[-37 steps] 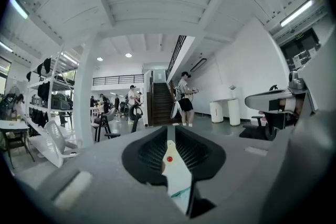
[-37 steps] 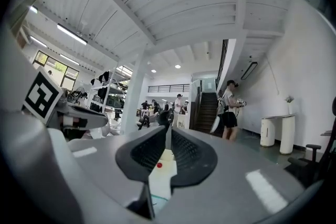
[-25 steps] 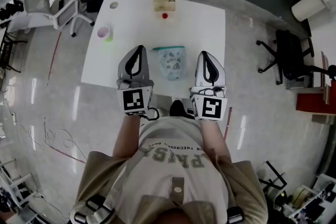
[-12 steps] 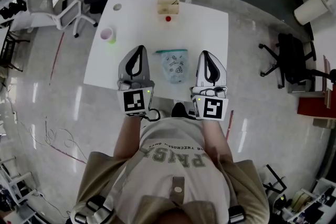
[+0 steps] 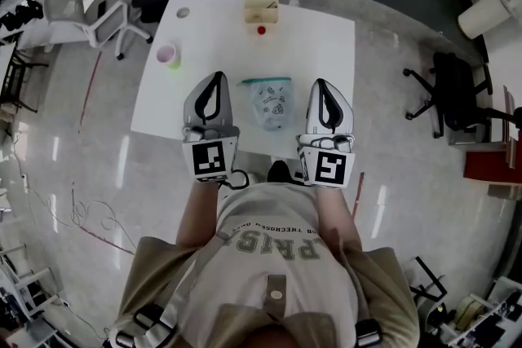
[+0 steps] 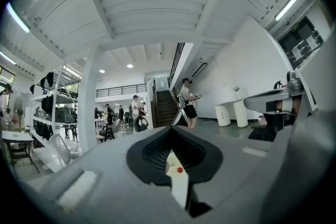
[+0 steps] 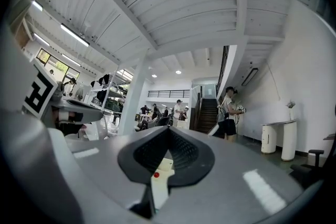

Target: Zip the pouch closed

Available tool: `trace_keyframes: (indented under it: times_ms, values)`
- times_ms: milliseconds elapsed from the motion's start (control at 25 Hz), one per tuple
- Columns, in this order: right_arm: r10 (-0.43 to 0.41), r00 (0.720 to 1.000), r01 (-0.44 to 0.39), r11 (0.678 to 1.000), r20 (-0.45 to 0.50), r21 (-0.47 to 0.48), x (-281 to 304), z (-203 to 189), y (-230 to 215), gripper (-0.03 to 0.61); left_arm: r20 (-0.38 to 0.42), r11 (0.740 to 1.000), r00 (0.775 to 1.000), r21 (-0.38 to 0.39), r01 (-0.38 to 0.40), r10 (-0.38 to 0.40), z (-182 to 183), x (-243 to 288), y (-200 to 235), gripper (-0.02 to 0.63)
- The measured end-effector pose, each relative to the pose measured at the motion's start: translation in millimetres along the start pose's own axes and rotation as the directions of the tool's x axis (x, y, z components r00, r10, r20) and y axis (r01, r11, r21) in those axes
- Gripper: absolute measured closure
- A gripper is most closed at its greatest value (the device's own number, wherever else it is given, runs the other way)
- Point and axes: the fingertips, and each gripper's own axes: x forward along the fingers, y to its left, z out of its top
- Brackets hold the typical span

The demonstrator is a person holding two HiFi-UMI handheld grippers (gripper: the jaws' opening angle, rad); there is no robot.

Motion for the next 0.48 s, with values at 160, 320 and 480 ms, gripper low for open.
trace_keyframes:
  times_ms: [160,320,480]
  values:
    - [-0.012,1.000,0.012,1.000,0.001,-0.003,-1.7,-0.6,-4.2,0.580,0.001,1.000,1.000,0.003,-0.008,0.008,0.7,-0.9,0.0,0.601]
    - [-0.013,1.000,0.013,1.000,0.005,-0.006,-1.6,1.3,-5.3,0.580,0.004,1.000,1.000,0.014,-0.017,0.017,0.9,-1.9,1.8,0.601]
    - [-0.004,1.000,0.004,1.000,0.009,-0.007,0.7,7.9,-2.2,0.580,-0.001,1.000,1.000,0.023,-0.016,0.016,0.9,-2.3,1.5,0.601]
